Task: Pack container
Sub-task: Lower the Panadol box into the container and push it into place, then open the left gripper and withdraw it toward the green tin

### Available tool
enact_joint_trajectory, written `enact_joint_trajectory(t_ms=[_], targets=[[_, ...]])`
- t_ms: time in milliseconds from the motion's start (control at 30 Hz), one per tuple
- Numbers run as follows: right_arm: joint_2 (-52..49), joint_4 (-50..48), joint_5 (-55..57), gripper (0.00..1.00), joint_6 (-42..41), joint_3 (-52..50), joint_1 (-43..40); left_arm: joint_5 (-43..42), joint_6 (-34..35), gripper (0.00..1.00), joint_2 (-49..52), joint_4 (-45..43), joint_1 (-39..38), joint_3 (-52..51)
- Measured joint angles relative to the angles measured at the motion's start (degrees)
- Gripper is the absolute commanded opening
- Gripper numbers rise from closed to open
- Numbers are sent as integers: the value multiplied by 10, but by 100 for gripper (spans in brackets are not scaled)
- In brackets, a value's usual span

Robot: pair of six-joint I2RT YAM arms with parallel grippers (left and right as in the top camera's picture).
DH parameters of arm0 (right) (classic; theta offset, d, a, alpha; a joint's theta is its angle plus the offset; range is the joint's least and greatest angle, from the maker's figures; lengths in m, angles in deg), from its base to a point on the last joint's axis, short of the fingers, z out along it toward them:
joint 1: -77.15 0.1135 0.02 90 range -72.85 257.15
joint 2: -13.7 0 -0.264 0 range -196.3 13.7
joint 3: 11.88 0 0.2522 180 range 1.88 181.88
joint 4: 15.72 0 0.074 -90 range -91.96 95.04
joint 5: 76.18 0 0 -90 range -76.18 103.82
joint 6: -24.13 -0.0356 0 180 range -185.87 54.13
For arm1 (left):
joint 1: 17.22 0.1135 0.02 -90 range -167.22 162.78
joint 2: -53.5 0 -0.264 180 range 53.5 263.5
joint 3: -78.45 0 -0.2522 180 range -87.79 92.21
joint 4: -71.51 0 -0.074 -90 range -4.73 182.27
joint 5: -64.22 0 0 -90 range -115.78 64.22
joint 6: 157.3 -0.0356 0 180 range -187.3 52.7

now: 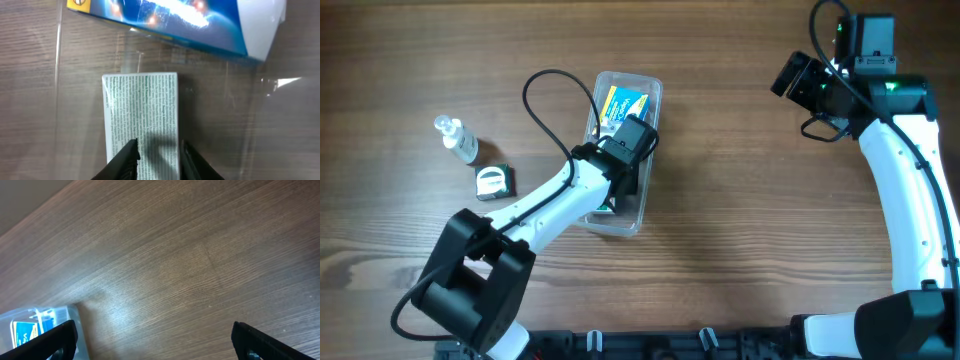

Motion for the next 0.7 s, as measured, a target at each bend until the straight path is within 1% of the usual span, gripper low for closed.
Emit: enact_joint_trajectory(t_ms=[100,200,333,433,600,700], targets=[[0,0,0,100,0,0,0,-19,-4,28,0,37,1,1],[0,0,0,100,0,0,0,-34,-4,29,0,41,1,1],[0,0,0,100,0,0,0,-40,-4,29,2,18,1,1],[0,0,0,100,0,0,0,-39,-8,29,22,-10,2,2],[0,0,0,100,0,0,0,-39,-32,28,40,-49,19,7],[0,0,0,100,0,0,0,-39,-56,30,44,-82,32,7]])
